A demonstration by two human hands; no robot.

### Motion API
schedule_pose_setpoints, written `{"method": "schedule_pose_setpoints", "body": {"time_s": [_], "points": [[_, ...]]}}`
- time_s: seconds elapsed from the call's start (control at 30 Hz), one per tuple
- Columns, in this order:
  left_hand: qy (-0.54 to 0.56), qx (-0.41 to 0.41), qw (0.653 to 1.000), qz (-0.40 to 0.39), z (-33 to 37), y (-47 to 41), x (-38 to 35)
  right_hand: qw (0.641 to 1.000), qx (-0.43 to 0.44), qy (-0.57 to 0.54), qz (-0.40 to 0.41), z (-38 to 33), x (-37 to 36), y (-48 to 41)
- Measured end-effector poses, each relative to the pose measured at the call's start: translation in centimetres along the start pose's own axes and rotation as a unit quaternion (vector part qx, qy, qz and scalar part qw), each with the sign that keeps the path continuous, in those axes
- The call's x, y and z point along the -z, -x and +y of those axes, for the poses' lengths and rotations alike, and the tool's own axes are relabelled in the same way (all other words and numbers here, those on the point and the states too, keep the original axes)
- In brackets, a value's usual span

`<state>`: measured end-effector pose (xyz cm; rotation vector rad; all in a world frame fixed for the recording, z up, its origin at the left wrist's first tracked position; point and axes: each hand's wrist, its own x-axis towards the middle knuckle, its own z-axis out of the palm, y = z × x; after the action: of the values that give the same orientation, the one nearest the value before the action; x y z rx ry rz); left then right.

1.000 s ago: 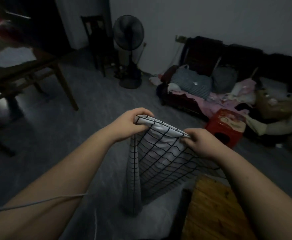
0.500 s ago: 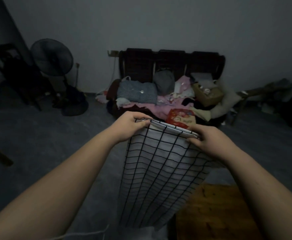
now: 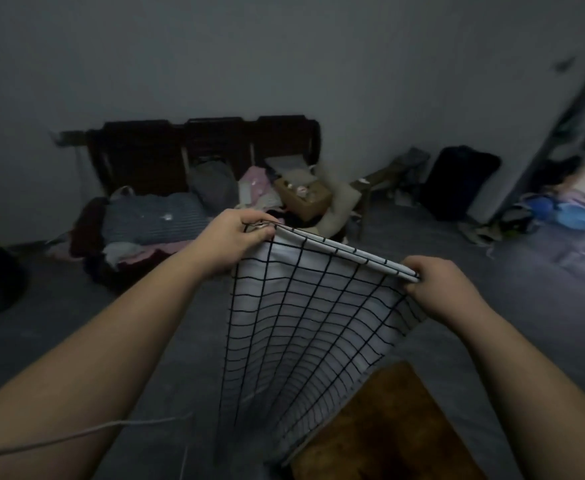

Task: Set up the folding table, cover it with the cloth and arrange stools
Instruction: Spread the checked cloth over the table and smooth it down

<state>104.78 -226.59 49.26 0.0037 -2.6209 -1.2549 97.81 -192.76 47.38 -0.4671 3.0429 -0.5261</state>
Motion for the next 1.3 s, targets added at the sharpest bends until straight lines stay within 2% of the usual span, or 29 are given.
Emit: {"method": "schedule_pose_setpoints", "body": {"time_s": [0.17,0.33,0.47,0.6,0.77,0.9,1.03,1.3], "points": [[-0.039,-0.057,0.995,-0.075,1.3,-8.1,-4.2,0.991,-0.108,-0.044,0.061,3.5,2.8,-0.4],[-0.042,-0.143,0.973,-0.176,4.1,-15.7,-8.5,0.967,-0.219,-0.027,0.126,5.9,5.5,0.5],[0.017,-0.212,0.950,-0.228,7.5,-19.6,-11.4,0.934,-0.309,0.034,0.176,6.5,7.7,2.1],[0.088,-0.256,0.931,-0.243,10.3,-21.7,-14.6,0.897,-0.350,0.122,0.240,6.5,8.6,4.0],[0.128,-0.334,0.893,-0.273,14.0,-21.8,-17.5,0.851,-0.413,0.204,0.253,6.2,8.5,6.3],[0.144,-0.359,0.872,-0.301,17.2,-21.0,-19.6,0.831,-0.434,0.222,0.268,6.7,8.8,7.9],[0.156,-0.378,0.864,-0.292,20.6,-19.6,-21.3,0.816,-0.404,0.253,0.328,7.6,8.7,9.2],[0.185,-0.400,0.843,-0.309,25.1,-17.4,-22.8,0.807,-0.396,0.330,0.288,9.1,9.9,9.9]]}}
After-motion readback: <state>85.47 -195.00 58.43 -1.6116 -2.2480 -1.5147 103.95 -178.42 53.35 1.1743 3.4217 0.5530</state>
